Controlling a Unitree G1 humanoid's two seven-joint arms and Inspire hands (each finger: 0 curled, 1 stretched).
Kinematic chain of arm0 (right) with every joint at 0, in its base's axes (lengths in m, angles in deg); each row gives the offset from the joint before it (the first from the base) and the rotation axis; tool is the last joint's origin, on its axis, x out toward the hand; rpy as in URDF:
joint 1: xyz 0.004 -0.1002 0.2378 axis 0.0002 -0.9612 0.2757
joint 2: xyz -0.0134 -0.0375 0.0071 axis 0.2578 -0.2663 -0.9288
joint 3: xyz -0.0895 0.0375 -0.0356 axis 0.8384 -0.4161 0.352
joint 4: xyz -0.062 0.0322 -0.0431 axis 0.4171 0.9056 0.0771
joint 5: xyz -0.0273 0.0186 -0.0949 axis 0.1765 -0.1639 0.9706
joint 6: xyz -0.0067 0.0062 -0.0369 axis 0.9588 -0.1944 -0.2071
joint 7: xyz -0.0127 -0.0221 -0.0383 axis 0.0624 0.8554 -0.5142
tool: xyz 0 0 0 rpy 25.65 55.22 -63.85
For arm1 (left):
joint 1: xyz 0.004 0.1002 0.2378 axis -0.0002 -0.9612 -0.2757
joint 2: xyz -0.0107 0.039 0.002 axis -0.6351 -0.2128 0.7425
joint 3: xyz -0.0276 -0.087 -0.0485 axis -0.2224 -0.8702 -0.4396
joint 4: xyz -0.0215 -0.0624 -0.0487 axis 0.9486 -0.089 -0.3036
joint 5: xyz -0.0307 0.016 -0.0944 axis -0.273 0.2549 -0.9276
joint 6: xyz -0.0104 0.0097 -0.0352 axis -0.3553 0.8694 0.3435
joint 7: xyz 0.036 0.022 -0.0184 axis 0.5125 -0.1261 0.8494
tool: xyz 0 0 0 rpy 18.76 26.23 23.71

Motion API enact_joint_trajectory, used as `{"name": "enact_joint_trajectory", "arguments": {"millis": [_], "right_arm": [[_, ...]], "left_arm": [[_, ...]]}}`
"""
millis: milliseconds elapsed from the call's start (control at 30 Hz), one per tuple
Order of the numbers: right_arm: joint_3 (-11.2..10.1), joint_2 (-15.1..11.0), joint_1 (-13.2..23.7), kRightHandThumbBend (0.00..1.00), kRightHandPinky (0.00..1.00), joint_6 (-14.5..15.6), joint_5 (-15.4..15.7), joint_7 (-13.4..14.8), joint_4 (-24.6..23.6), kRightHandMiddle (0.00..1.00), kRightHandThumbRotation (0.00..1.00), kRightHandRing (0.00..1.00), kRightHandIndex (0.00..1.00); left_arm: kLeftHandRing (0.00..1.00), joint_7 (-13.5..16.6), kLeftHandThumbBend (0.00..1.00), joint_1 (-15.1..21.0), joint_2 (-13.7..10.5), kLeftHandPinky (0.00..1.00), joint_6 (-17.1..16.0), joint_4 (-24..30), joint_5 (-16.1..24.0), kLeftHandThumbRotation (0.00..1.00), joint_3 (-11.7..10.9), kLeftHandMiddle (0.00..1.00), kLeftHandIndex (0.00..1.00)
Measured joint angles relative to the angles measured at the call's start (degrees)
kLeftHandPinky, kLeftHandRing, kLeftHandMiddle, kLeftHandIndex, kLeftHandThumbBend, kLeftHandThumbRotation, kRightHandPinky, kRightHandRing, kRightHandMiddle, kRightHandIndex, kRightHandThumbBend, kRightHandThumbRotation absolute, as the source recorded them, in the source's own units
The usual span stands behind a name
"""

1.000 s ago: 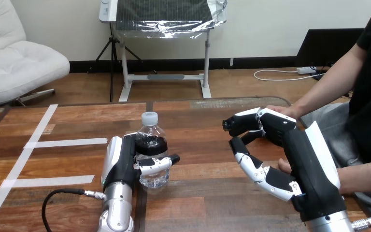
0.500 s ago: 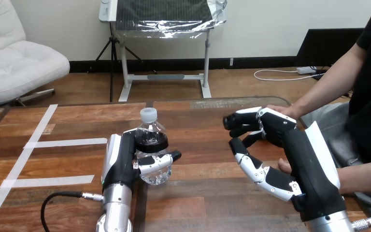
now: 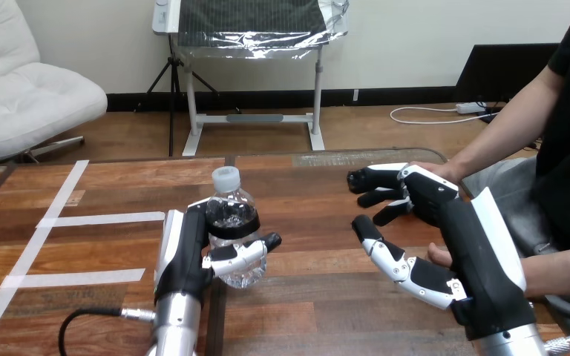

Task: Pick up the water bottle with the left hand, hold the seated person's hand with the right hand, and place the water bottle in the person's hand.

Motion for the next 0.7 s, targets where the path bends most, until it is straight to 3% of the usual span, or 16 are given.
{"name": "enact_joint_trajectory", "arguments": {"millis": [500, 700], "right_arm": [[-2.5, -0.3, -0.1, 0.52, 0.58, 1.2, 1.0, 0.0, 0.0, 0.76, 0.0, 0.7, 0.73], [-3.6, -1.7, -0.1, 0.61, 0.62, 2.9, 1.2, -0.5, -0.4, 0.79, 0.0, 0.74, 0.75]], "left_arm": [[0.43, -2.6, 0.66, -7.3, 0.9, 0.44, -0.4, 9.2, -1.8, 0.0, 0.0, 0.45, 0.49], [0.43, -3.5, 0.66, -9.3, 1.8, 0.43, -0.4, 12.3, -2.4, 0.0, 0.1, 0.45, 0.49]]}}
